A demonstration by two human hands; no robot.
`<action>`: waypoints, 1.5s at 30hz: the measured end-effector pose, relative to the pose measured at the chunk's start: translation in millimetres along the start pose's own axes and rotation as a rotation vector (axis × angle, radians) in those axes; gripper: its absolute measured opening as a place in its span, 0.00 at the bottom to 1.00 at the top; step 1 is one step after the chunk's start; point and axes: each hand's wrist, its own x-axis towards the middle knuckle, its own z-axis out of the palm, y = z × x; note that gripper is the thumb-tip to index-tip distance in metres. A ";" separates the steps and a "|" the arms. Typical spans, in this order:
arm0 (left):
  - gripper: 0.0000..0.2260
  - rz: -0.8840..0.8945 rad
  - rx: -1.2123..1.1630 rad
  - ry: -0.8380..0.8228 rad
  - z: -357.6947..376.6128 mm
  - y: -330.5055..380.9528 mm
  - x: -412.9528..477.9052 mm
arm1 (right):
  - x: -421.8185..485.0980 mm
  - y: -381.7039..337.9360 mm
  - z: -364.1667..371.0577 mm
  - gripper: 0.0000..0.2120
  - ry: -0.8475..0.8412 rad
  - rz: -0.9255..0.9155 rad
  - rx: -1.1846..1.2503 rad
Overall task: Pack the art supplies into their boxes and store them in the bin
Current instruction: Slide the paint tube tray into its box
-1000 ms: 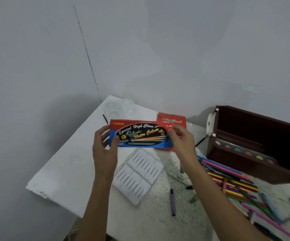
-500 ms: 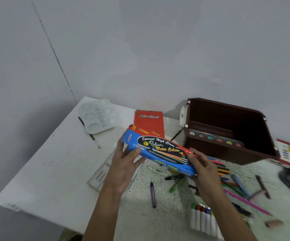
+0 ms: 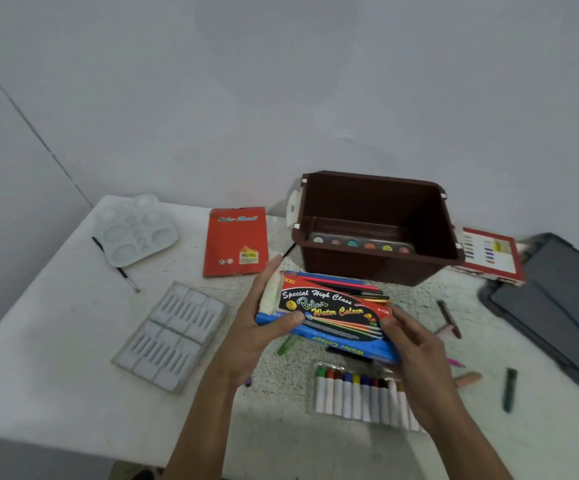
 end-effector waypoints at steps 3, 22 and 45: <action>0.34 0.014 0.225 -0.078 19.6 0.0 -5.8 | -6.4 -2.1 -19.2 0.16 0.000 0.012 -0.031; 0.49 0.241 0.237 0.156 107.4 -9.1 -26.0 | -33.8 -6.2 -78.4 0.19 -0.022 -0.015 -0.064; 0.46 0.509 1.234 -0.201 104.3 1.8 -0.2 | -63.2 -39.6 -47.9 0.21 -0.192 -0.158 0.189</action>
